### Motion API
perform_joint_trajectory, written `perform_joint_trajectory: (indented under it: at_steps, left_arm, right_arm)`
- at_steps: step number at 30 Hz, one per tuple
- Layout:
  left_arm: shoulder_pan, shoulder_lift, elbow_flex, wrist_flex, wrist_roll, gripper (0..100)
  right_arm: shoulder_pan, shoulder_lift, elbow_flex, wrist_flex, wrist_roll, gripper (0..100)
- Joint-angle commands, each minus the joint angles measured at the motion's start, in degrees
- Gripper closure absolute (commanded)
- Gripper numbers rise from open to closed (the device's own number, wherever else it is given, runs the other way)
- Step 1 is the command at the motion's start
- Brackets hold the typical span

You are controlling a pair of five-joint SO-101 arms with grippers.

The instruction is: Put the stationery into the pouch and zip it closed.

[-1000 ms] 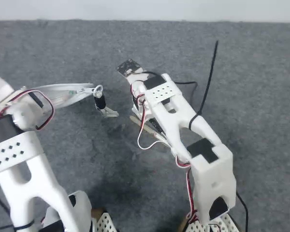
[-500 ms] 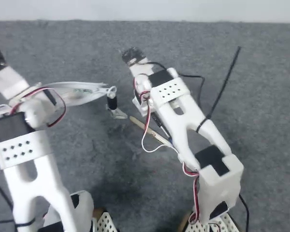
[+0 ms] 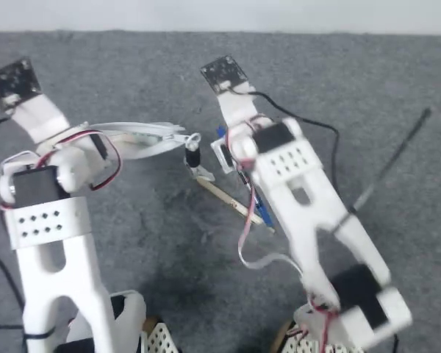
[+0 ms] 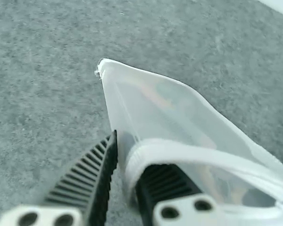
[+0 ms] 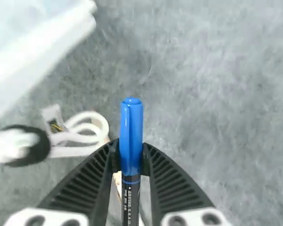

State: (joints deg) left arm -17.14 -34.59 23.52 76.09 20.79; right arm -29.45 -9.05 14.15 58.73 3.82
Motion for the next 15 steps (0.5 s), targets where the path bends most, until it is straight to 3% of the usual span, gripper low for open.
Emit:
perform_joint_trajectory:
  at_steps: [1,6,15]
  left_arm:
    - [2.5,-0.9,-1.3,-1.3,0.7,99]
    - [2.9,-1.0,-2.0,0.2,0.6,99]
    - [4.9,-1.0,-4.4,3.6,-1.0,99]
  right_arm:
    - [0.9,-15.2,10.5,-11.3,-0.7,99.1]
    - [0.9,-27.3,20.7,-19.0,-3.9,99.1]
    - [0.7,-39.3,24.3,-19.1,-12.2,99.1]
